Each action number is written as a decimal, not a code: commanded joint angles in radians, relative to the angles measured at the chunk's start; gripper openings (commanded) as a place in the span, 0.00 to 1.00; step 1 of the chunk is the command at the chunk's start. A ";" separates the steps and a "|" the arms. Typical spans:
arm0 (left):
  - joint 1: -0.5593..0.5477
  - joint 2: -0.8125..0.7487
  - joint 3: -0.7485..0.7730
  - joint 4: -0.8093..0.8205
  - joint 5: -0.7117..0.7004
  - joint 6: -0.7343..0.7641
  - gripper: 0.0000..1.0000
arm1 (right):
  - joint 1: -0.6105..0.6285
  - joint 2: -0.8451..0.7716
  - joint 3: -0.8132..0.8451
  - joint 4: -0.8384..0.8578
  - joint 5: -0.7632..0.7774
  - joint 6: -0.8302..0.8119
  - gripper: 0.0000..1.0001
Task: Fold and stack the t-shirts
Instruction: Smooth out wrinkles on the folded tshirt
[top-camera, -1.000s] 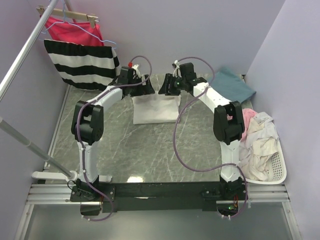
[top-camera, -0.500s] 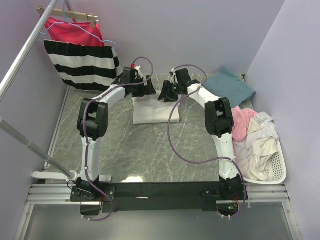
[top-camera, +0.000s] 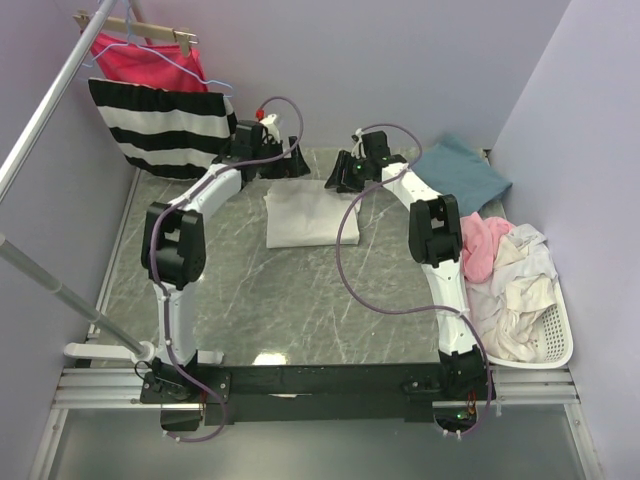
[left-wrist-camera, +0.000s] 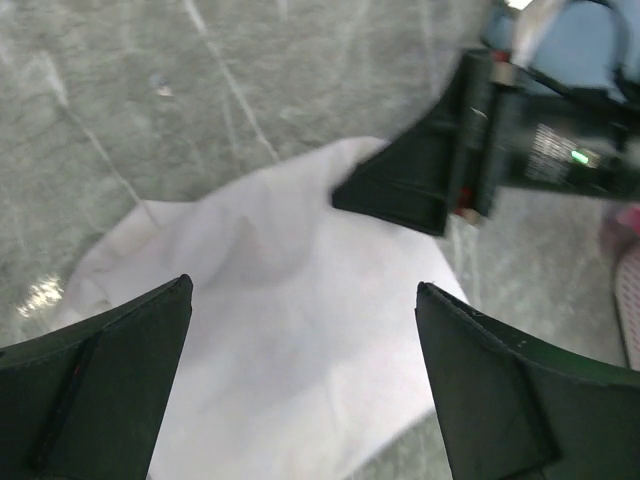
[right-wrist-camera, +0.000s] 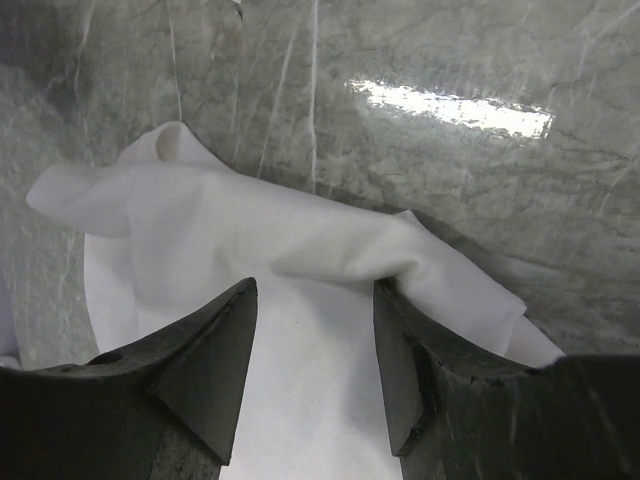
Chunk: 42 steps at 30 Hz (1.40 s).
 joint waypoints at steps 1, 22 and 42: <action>-0.002 -0.088 -0.064 0.009 0.129 0.041 0.98 | -0.004 0.022 0.039 0.009 0.007 0.009 0.57; 0.021 0.142 0.004 0.104 -0.047 0.084 0.99 | -0.021 -0.005 -0.036 0.042 0.000 0.005 0.58; 0.090 0.054 -0.110 0.173 -0.297 0.000 0.99 | -0.081 -0.227 -0.266 0.146 0.188 -0.056 0.59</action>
